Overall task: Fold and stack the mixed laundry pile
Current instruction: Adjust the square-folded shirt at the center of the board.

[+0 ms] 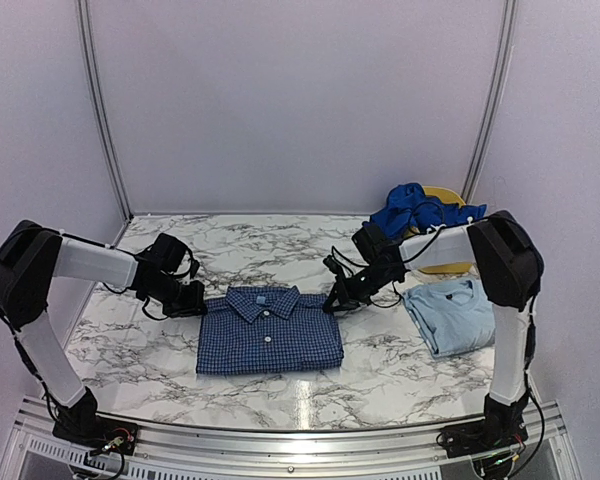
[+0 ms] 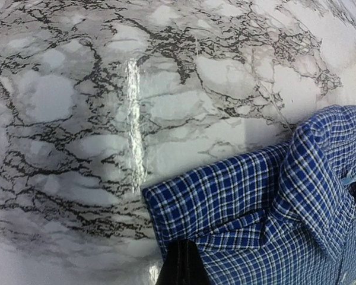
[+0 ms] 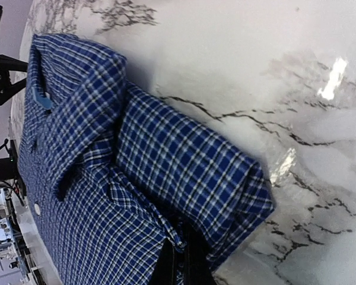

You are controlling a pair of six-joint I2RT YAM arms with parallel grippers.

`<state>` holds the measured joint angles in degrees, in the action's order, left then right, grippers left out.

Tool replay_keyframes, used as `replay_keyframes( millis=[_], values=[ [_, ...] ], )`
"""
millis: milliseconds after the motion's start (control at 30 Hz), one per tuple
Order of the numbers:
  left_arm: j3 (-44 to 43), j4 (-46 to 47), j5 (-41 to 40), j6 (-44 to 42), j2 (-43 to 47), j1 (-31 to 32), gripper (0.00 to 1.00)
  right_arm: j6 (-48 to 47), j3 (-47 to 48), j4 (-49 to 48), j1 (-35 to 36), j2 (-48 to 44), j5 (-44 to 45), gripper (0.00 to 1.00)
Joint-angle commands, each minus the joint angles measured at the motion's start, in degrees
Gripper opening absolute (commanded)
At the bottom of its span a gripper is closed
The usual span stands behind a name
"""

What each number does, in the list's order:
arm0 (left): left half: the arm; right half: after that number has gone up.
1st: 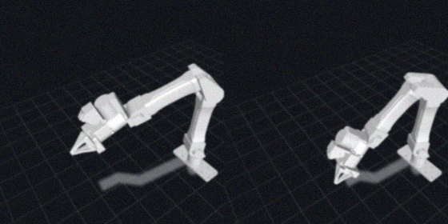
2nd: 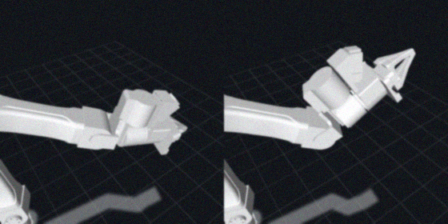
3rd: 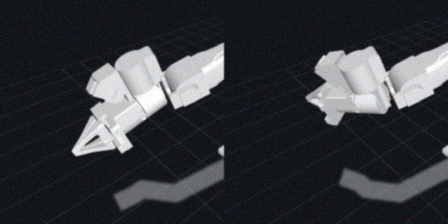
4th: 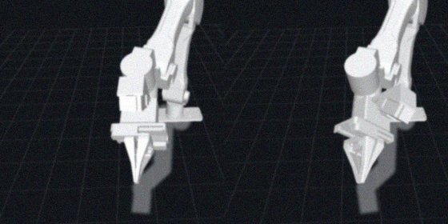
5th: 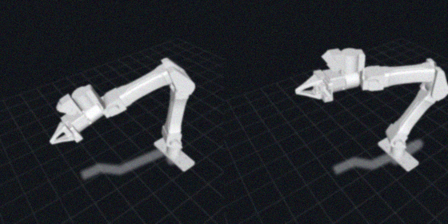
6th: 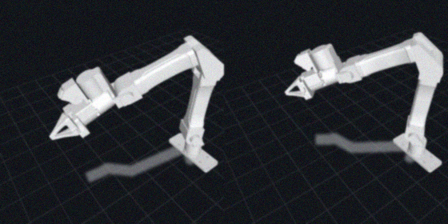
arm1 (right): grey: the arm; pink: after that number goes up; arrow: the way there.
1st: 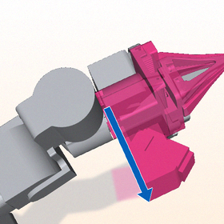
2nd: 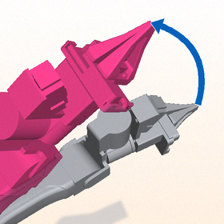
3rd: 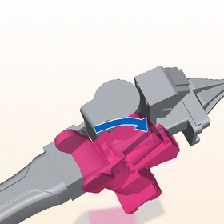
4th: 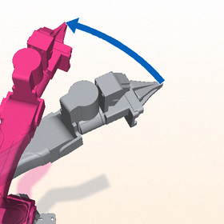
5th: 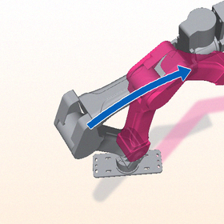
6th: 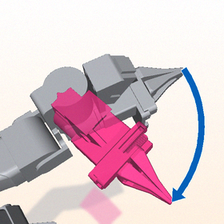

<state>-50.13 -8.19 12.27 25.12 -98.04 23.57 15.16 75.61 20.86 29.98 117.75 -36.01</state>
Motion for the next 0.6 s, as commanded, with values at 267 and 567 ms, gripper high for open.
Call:
replay_keyframes(
  millis=[267,567],
  values=[
    [-3.09,-0.84,-7.32,-9.79,15.24,3.9,0.96,-3.1,4.81,5.67,-1.32,-15.19,10.95,0.45],
    [-5.94,1.89,-12.01,-20.24,14.74,26.06,0.99,2.05,-11.55,-4.52,-4.07,-40.44,14.78,0.99]
  ],
)
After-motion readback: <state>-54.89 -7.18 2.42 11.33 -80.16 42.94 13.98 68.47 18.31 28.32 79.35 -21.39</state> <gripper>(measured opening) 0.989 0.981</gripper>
